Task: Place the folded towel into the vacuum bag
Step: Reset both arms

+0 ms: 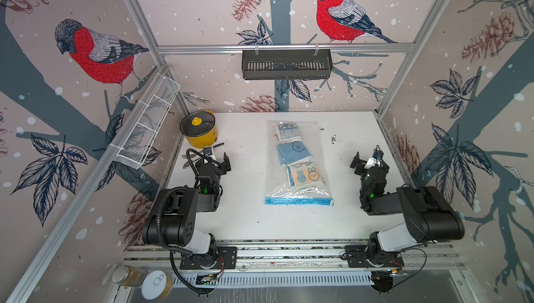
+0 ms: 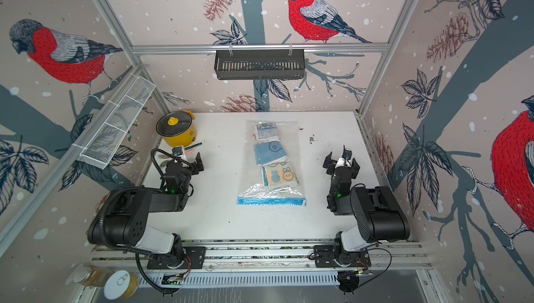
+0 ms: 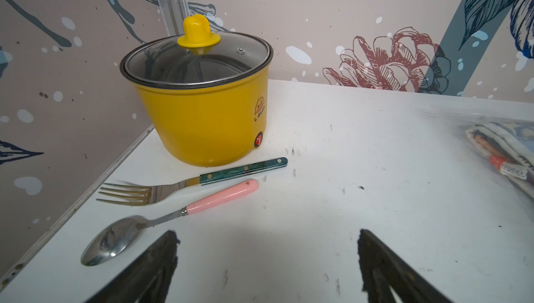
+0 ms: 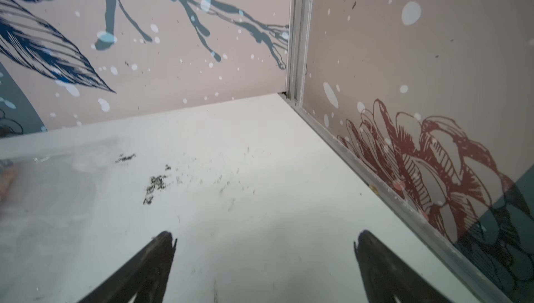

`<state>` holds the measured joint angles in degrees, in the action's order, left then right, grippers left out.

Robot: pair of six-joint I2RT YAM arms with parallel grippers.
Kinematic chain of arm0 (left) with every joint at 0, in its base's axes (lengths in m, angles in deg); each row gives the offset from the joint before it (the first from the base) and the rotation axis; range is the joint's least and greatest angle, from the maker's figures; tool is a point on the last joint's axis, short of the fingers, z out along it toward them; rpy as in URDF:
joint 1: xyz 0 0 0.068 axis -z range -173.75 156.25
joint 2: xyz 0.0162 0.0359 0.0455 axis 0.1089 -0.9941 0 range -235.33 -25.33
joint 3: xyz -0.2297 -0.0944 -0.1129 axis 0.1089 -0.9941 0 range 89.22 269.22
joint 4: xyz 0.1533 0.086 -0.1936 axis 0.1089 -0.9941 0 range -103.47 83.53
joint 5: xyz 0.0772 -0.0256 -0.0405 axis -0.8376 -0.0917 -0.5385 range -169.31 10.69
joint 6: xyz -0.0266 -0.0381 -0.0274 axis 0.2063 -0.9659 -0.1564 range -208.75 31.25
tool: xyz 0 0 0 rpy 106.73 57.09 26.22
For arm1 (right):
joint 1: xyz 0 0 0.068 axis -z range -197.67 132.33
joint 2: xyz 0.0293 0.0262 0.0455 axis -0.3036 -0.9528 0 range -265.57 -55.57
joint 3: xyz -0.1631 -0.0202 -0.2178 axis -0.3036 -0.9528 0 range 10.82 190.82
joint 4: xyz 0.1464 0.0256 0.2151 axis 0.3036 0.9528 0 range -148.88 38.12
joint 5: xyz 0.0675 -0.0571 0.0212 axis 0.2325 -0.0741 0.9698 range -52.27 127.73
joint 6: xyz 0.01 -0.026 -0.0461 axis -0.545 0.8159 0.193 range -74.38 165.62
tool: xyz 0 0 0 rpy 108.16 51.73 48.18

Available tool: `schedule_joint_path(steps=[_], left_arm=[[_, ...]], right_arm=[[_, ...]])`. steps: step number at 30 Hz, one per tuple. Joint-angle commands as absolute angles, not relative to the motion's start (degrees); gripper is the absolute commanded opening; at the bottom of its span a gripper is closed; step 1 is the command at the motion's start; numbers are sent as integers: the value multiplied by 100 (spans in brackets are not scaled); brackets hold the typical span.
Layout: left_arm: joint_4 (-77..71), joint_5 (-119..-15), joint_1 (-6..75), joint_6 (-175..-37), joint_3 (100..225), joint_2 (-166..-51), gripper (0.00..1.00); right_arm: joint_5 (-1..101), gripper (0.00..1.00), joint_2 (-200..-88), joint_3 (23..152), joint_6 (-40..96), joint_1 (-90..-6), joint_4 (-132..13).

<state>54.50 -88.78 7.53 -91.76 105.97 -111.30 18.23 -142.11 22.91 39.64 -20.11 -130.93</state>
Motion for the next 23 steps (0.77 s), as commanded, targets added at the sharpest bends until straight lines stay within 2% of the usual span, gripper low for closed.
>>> schedule_joint_path(steps=[1,23], left_arm=[[5513,-8633,739,-9122,10627,-11077,97],[5444,-8627,748,-9130,10662,-11089,98]], right_arm=[[2129,99,-14144,2382,3908,-1985,-12806],[2121,99,-14150,2357,3929,-1993,-12883]])
